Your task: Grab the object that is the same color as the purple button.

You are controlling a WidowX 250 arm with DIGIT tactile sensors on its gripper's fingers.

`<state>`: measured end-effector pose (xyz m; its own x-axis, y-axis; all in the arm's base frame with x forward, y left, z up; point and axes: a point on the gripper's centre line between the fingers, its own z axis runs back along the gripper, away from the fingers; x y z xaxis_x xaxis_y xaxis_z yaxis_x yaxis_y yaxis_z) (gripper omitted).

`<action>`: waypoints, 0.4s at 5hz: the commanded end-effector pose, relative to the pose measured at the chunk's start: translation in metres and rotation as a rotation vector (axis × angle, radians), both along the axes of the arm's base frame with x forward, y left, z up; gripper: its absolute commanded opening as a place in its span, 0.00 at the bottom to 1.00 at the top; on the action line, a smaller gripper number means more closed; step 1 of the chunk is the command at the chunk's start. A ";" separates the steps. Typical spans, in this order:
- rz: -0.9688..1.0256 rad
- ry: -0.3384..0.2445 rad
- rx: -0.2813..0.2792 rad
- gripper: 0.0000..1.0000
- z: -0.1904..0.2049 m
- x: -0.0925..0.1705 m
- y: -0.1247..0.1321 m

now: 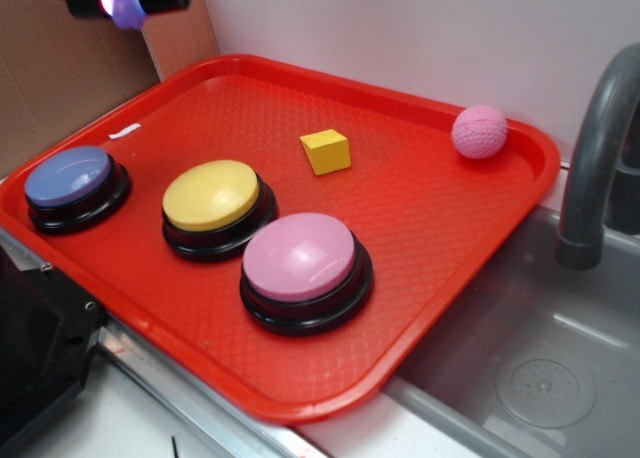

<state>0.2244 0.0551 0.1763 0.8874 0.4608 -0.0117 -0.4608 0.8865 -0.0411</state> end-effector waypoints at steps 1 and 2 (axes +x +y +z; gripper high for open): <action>-0.138 -0.060 0.078 0.00 0.039 -0.022 -0.029; -0.143 -0.052 0.063 0.00 0.053 -0.049 -0.032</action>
